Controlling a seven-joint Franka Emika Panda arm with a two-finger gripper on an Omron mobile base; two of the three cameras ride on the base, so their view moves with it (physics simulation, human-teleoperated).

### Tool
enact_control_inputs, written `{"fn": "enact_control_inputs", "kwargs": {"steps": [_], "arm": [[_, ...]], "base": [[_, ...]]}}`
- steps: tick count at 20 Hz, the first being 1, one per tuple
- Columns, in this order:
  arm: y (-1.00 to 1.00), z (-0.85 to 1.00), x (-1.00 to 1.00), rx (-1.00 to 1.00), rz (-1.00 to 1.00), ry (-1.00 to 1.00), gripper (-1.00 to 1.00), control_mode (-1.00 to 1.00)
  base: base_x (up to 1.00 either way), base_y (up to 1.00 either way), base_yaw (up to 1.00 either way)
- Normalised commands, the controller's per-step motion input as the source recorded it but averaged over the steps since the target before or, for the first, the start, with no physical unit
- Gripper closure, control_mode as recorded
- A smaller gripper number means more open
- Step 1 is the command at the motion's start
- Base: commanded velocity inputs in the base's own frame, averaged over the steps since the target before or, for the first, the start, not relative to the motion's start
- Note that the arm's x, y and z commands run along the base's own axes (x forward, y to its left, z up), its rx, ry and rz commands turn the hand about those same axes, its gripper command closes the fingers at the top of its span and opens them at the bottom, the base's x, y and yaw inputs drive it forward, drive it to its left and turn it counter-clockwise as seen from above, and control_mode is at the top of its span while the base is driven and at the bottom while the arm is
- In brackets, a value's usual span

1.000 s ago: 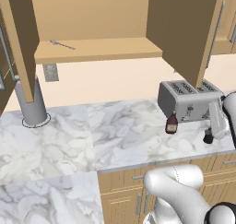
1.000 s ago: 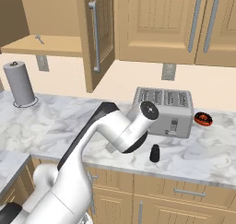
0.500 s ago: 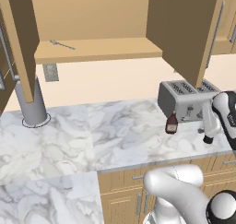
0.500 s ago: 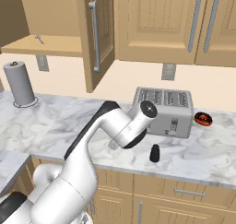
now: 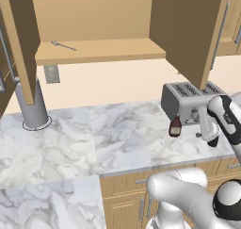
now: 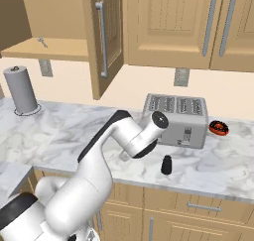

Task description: Pick the shaker and ketchup from the counter and place them in the cabinet.

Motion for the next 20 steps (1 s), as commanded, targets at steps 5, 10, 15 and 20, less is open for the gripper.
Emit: {"fn": "enact_control_inputs", "kwargs": {"steps": [5,10,15,20], "arm": [[0.00,-0.13,0.30,0.00,0.11,0.00,-1.00,-1.00],[0.00,-0.14,0.31,0.00,0.11,0.00,-1.00,-1.00],[0.00,-0.09,0.32,0.00,0.03,0.00,-1.00,-1.00],[-0.02,-0.10,0.36,0.01,0.00,0.00,-1.00,-1.00]], "base": [[0.00,0.00,0.00],[0.00,0.00,0.00],[0.00,0.00,0.00],[0.00,0.00,0.00]]}}
